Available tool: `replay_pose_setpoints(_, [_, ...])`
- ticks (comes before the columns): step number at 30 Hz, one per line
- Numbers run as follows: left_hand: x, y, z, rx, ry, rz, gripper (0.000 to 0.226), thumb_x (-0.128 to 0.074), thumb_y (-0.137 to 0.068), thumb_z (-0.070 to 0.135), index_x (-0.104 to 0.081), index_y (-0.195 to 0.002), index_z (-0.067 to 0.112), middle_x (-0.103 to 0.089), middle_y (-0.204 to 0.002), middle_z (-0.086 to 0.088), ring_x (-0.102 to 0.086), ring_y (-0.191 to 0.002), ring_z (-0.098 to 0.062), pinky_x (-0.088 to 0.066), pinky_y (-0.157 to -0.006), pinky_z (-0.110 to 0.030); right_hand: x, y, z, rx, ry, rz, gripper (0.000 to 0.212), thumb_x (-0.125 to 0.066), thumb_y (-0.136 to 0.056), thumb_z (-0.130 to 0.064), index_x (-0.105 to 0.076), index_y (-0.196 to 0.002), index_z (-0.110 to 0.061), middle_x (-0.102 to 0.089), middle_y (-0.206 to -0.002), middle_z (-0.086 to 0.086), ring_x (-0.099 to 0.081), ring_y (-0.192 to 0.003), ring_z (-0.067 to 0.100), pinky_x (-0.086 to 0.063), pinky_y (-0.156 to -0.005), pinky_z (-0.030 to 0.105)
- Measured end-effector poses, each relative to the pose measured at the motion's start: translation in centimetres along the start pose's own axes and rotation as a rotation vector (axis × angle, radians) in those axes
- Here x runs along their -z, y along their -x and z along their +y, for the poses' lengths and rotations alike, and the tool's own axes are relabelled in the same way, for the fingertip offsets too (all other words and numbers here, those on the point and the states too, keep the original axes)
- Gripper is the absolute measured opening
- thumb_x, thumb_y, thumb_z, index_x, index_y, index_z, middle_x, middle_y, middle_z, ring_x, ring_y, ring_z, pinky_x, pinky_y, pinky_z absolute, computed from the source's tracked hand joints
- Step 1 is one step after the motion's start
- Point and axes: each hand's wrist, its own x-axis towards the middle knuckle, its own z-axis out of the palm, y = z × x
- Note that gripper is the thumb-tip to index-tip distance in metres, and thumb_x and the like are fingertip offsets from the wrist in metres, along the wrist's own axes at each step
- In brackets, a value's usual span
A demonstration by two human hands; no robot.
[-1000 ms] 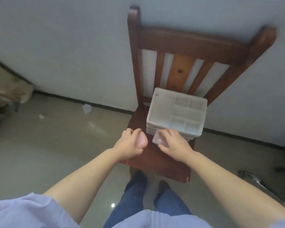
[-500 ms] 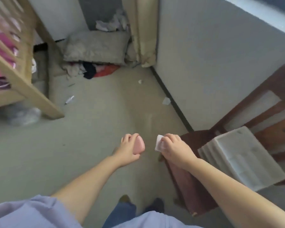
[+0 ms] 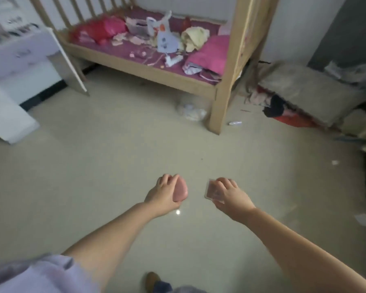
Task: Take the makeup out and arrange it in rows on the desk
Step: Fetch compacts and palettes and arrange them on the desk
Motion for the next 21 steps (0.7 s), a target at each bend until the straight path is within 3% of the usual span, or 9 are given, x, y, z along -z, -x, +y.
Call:
replay_pose_setpoints(9, [9.9,4.4,-22.2,0.310,0.078,0.168,0.073,-0.064,-0.074,0.036,-0.026,-0.135,0.028,-0.032,-0.127,0.000,-0.034,-0.121,-0.020,-0.047,-0.083,-0.033,-0.9,-17.1,-20.8,0.309,0.051,-0.065,0.050,-0.053,-0.090,-0.035,-0.038,-0.135,-0.018,-0.037,-0.141,-0.001,-0.032,-0.131,0.020,-0.036,-0.101,0.030])
replay_pose_setpoints(15, [12.8,3.1,-31.9,0.451,0.126,0.207,0.077,-0.064,-0.074,0.034,-0.024,-0.140,0.026,-0.032,-0.131,0.000,-0.034,-0.122,-0.020,-0.048,-0.085,-0.035,-1.9,-27.8,-28.3,0.455,0.113,-0.117,0.052,-0.055,-0.088,-0.036,-0.038,-0.134,-0.019,-0.038,-0.141,-0.001,-0.034,-0.130,0.021,-0.037,-0.098,0.030])
replay_pose_setpoints(21, [18.1,-4.1,-41.3,0.527,0.112,0.290,0.079,-0.064,-0.077,0.035,-0.023,-0.143,0.022,-0.033,-0.134,-0.002,-0.036,-0.123,-0.020,-0.048,-0.090,-0.035,-1.3,-41.9,-34.2,0.603,0.168,-0.131,0.047,-0.053,-0.089,-0.035,-0.041,-0.131,-0.018,-0.038,-0.141,-0.001,-0.034,-0.130,0.021,-0.039,-0.099,0.030])
